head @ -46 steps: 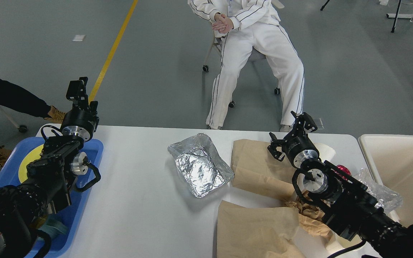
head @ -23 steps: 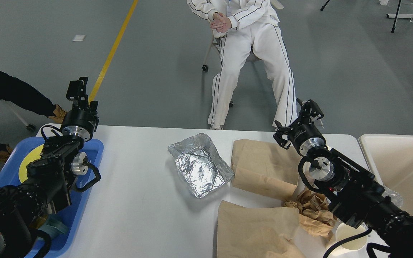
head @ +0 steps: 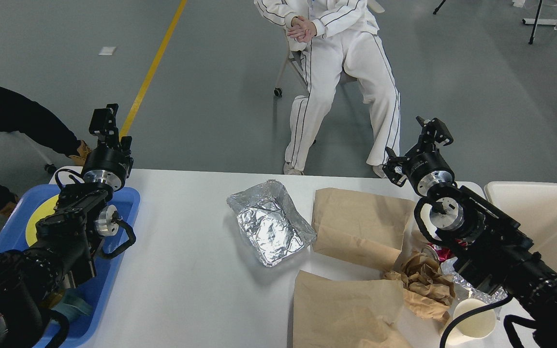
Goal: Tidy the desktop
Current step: 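Raise the right gripper and reach toward the far brown paper bag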
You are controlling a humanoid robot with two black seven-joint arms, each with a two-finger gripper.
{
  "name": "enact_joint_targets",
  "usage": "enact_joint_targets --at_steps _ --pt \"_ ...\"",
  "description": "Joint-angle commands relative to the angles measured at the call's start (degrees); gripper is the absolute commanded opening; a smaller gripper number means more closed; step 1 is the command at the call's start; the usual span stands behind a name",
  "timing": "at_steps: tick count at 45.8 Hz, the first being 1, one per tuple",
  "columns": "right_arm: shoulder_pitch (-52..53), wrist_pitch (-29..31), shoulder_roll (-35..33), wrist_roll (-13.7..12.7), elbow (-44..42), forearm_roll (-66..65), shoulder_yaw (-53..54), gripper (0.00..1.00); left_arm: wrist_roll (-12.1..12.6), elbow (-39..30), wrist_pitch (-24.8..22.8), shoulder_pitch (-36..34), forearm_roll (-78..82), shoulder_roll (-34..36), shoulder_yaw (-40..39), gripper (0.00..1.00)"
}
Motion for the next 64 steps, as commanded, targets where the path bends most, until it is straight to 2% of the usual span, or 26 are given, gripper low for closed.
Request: enact_joint_targets --at_steps 1,24,49,57,64 --pt "-0.58 0.0 -1.73 0.02 -0.19 0.01 0.13 1.0 0.0 0.0 0.0 0.0 0.01 0.0 0.0 0.97" --pt "-2.25 0.0 -2.97 0.55 -0.1 0.01 0.13 1.0 0.0 0.0 0.0 0.0 0.01 0.0 0.0 0.97" --pt "3.9 0.62 -2.88 0.55 0.95 -0.61 -0.92 1.0 0.0 0.0 0.09 0.0 0.01 0.0 0.0 0.97" --pt "7.06 0.36 -3.41 0.64 0.96 -1.75 -10.22 1.0 0.0 0.0 0.0 0.0 0.01 0.0 0.0 0.97" --pt "12.6 0.53 -5.95 0.55 1.04 -6.75 -27.35 1.0 0.0 0.0 0.0 0.0 0.01 0.0 0.0 0.97"
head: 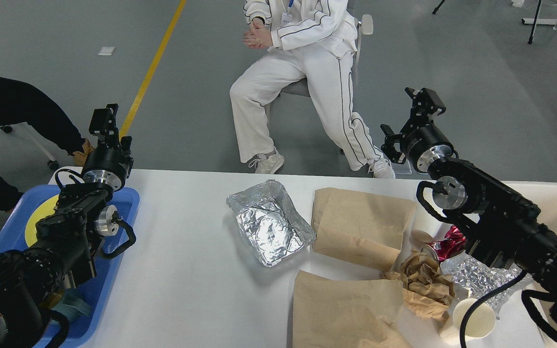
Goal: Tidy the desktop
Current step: 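Raise the right gripper and reach toward the far brown paper bag, then grasp the brown paper bag with the right gripper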
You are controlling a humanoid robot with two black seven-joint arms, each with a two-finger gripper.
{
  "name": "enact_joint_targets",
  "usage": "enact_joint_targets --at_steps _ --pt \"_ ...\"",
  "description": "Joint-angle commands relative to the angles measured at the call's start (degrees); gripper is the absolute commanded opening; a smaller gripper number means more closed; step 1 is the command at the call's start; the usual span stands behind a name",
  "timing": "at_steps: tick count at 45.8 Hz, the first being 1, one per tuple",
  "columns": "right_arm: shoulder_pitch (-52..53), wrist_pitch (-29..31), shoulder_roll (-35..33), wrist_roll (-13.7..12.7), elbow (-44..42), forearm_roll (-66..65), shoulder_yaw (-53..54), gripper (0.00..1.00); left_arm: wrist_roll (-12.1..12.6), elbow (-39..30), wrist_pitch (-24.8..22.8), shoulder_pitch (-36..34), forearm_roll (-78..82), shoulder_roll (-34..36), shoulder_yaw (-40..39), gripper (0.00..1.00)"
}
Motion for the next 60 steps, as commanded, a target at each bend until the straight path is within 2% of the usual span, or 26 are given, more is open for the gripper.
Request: enact_joint_targets --at_steps 1,13,19,24,28,38,43,60 --pt "5.31 0.3 -2.88 -0.14 0.11 -4.16 -15.11 1.0 0.0 0.0 0.07 -0.01 0.0 0.0 0.0 0.97" --pt "18.23 0.74 -6.92 -0.67 3.27 -5.39 -49.39 1.0 0.0 0.0 -0.01 -0.01 0.0 0.0 0.0 0.97" --pt "25.0 6.97 -6.67 -1.28 4.6 -5.3 -63.64 1.0 0.0 0.0 -0.01 -0.01 0.0 0.0 0.0 0.97" --pt "28.96 15.67 -5.87 -4.27 4.69 -5.04 -66.99 1.0 0.0 0.0 -0.01 -0.01 0.0 0.0 0.0 0.97" --pt "31.16 18.76 -4.29 -6.03 4.51 -4.51 -67.96 1.0 0.0 0.0 -0.01 -0.01 0.0 0.0 0.0 0.97" --pt "36.17 19.64 -0.25 -6.03 4.86 -0.48 -84.12 1.0 0.0 0.0 -0.01 -0.01 0.0 0.0 0.0 0.97" --pt "40.74 23.24 -0.16 -6.03 10.74 4.98 -92.73 1.0 0.0 0.0 -0.01 -0.01 0.0 0.0 0.0 0.97" --pt "52.69 37.04 0.28 -5.94 17.95 5.77 -98.28 1.0 0.0 0.0 -0.01 -0.01 0.0 0.0 0.0 0.97"
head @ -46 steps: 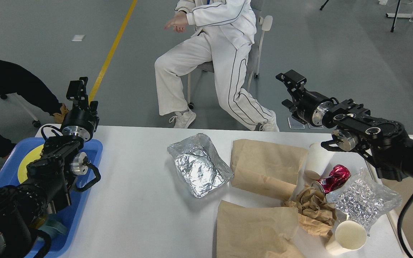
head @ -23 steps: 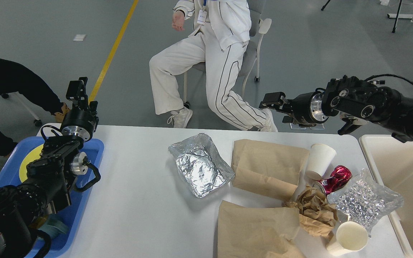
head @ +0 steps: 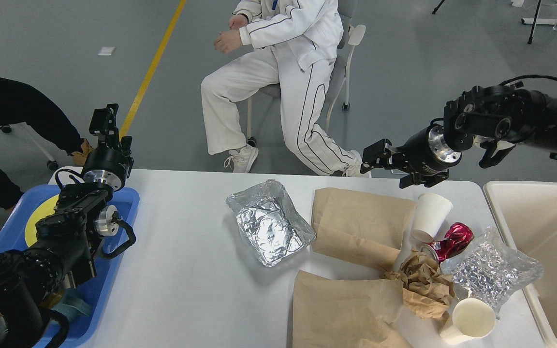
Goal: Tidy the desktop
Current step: 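Grasp the brown paper bag with the right gripper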
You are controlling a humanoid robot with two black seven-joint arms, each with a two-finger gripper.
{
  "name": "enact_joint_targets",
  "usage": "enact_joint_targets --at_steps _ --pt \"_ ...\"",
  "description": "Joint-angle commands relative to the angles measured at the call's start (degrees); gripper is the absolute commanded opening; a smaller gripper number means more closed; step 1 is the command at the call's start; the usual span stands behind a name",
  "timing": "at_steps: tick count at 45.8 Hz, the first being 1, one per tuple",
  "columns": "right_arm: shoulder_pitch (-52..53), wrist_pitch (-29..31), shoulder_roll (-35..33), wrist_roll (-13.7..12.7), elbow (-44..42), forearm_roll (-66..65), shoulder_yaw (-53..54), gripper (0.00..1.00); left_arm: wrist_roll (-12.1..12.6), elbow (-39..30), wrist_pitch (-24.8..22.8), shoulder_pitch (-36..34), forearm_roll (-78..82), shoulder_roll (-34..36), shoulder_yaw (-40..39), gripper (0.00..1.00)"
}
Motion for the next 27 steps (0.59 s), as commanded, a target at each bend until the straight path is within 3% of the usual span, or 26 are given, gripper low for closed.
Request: enact_joint_targets --at_steps 1,10,19,27 --pt "5.82 4.08 0.0 0.03 3.84 -0.08 -1.83 1.0 0.0 0.0 -0.01 0.0 0.0 0.0 0.0 0.97" --pt "8.65 2.42 1.14 -0.06 5.43 -0.26 -6.84 1.0 0.0 0.0 -0.01 0.0 0.0 0.0 0.0 0.97" --pt "-5.32 -8.91 0.97 -0.15 1.74 -0.35 -7.37 1.0 0.0 0.0 -0.01 0.0 0.0 0.0 0.0 0.97" --pt "-12.79 -14.28 0.79 -0.15 -0.63 0.01 -5.18 1.0 0.0 0.0 -0.01 0.0 0.0 0.0 0.0 0.97"
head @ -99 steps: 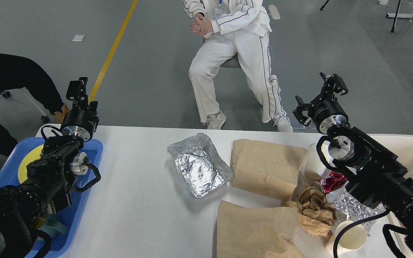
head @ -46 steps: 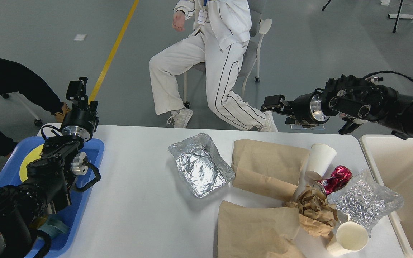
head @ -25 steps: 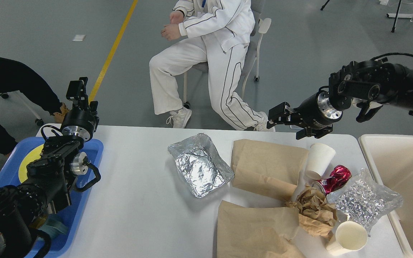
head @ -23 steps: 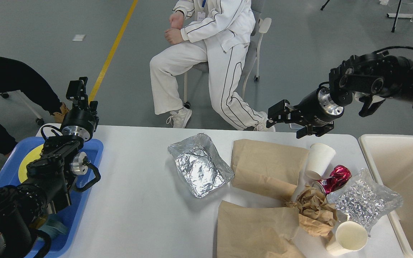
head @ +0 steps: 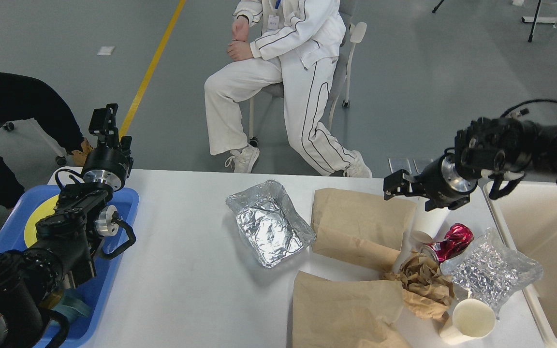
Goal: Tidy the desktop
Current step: 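Grasp the brown paper bag with the right gripper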
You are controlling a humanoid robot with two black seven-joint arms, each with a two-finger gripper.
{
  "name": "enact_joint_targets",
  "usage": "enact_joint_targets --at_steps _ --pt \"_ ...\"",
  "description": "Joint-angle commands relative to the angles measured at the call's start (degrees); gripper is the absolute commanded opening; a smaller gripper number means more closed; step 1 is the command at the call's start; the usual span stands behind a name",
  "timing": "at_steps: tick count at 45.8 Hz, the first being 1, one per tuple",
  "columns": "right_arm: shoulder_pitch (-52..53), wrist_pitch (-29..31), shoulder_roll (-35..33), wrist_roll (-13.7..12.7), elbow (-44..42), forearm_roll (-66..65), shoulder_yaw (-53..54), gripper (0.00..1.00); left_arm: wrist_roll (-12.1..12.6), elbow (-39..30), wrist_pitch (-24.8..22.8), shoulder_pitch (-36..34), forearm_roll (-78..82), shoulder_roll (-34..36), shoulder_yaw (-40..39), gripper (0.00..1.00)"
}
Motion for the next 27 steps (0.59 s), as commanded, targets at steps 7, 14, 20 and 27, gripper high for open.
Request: enact_joint_targets --at_steps 7,14,20,27 --pt "-9.32 -7.29 -0.19 0.01 -3.62 0.15 6.11 1.0 0.0 0.0 0.01 0.0 0.0 0.0 0.0 0.97" --pt "-11.7 -7.73 -0.28 -0.08 -5.38 0.15 7.52 1.0 0.0 0.0 0.01 0.0 0.0 0.0 0.0 0.97" --pt "-13.02 -7.91 -0.19 -0.08 -5.47 0.15 7.61 1.0 0.0 0.0 0.01 0.0 0.0 0.0 0.0 0.97" --pt "-13.9 -10.45 0.08 -0.17 -5.3 0.15 7.7 0.98 0.0 0.0 0.01 0.0 0.0 0.0 0.0 0.97"
